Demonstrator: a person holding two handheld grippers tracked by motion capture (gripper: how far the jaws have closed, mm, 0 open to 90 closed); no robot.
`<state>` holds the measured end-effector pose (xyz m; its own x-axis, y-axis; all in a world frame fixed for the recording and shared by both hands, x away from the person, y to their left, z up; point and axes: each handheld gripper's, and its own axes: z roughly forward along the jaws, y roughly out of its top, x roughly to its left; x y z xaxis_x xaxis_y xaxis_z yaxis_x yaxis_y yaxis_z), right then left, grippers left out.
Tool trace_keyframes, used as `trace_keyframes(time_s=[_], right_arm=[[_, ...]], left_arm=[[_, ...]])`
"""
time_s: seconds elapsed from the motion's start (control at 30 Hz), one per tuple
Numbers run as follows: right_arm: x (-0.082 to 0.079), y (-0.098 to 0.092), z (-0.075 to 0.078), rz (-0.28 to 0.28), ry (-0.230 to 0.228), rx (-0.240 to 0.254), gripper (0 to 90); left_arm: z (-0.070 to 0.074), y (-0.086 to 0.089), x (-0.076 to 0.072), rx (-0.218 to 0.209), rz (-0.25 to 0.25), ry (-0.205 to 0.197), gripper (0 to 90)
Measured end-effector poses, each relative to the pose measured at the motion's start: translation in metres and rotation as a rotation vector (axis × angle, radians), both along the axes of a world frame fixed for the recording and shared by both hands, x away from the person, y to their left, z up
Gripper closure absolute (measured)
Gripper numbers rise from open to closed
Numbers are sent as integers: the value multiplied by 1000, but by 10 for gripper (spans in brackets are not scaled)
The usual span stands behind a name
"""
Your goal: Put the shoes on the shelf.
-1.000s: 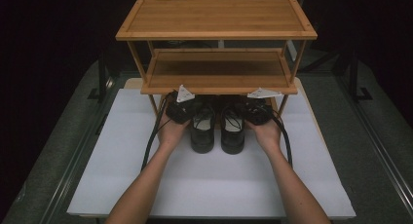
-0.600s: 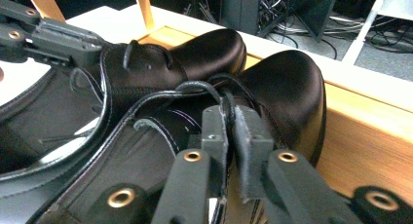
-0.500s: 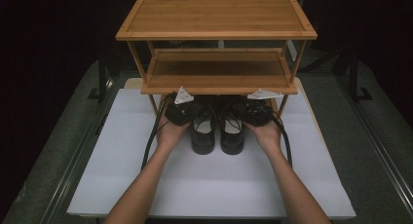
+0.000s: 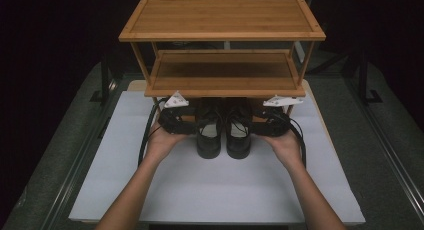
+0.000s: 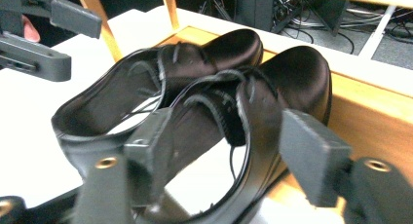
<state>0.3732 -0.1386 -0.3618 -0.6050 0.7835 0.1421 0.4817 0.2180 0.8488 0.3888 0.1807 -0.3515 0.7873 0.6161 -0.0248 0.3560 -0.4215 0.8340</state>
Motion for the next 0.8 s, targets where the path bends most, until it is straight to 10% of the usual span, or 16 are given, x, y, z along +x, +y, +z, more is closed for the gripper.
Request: trace_keyframes(time_s=[0.37, 0.8], right_arm=[[-33, -8, -21, 59, 78, -44, 139], [-30, 5, -74, 91, 170, -130, 132]], left_arm=[[-32, 12, -27, 42, -36, 61, 90], [-82, 0, -23, 144, -50, 121, 15]])
